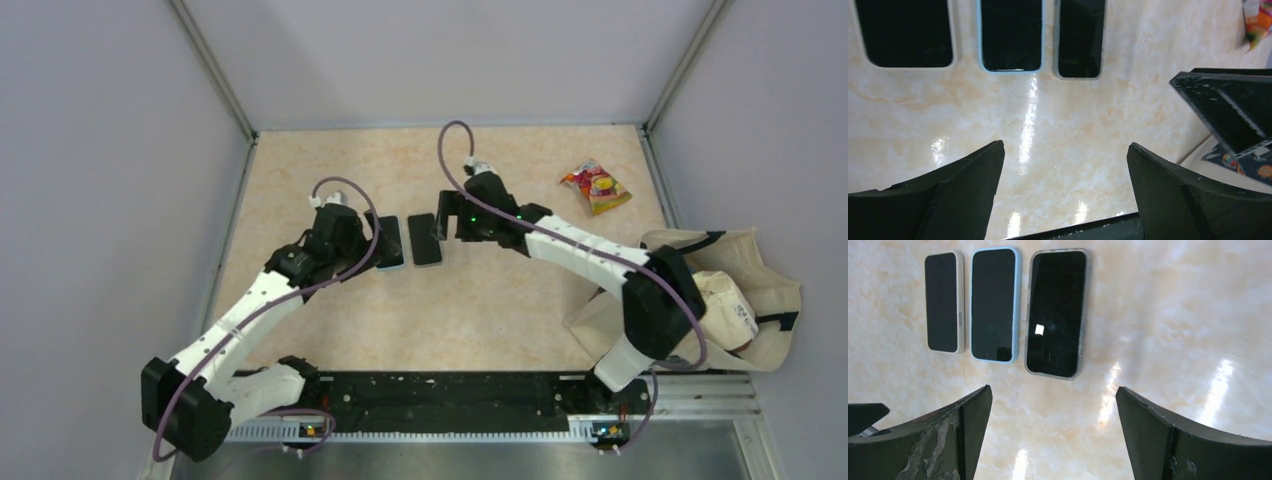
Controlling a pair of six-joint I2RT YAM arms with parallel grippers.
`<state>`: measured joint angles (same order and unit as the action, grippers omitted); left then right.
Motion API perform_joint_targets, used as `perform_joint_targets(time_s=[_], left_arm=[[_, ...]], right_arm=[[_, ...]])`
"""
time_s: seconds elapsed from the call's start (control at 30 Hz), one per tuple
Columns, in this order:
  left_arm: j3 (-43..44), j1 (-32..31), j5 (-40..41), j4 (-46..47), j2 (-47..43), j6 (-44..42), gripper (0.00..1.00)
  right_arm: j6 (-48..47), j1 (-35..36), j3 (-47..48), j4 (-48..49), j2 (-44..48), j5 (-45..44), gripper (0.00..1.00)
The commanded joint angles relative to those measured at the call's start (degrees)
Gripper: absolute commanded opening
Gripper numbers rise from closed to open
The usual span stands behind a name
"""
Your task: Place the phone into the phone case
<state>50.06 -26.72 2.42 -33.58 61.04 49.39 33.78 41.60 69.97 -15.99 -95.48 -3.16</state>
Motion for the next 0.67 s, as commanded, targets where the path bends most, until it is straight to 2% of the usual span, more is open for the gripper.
perform_joint_targets(time_s=[0.0, 0.17, 0.3, 0.63], left_arm=[[0.7, -7.9, 5.0, 4.6, 0.6, 0.0, 0.97], [1.2, -18.0, 11.5, 7.3, 5.0, -0.3, 0.99], [-0.4, -20.1, 13.1, 9.5, 6.6, 0.0, 0.99], [-1.7, -20.3, 15.5, 10.1, 6.3, -0.1, 0.99]], right_arm=[[3.6, -1.0, -9.3, -0.7, 14.3, -4.5, 0.93], [6.4, -1.0, -21.2, -3.3, 30.7, -8.6, 0.93], [8.0, -1.0, -27.5, -4.9, 39.7, -9.0, 0.94], [7.5, -1.0, -28.8, -6.6, 41.5, -10.2, 0.94]])
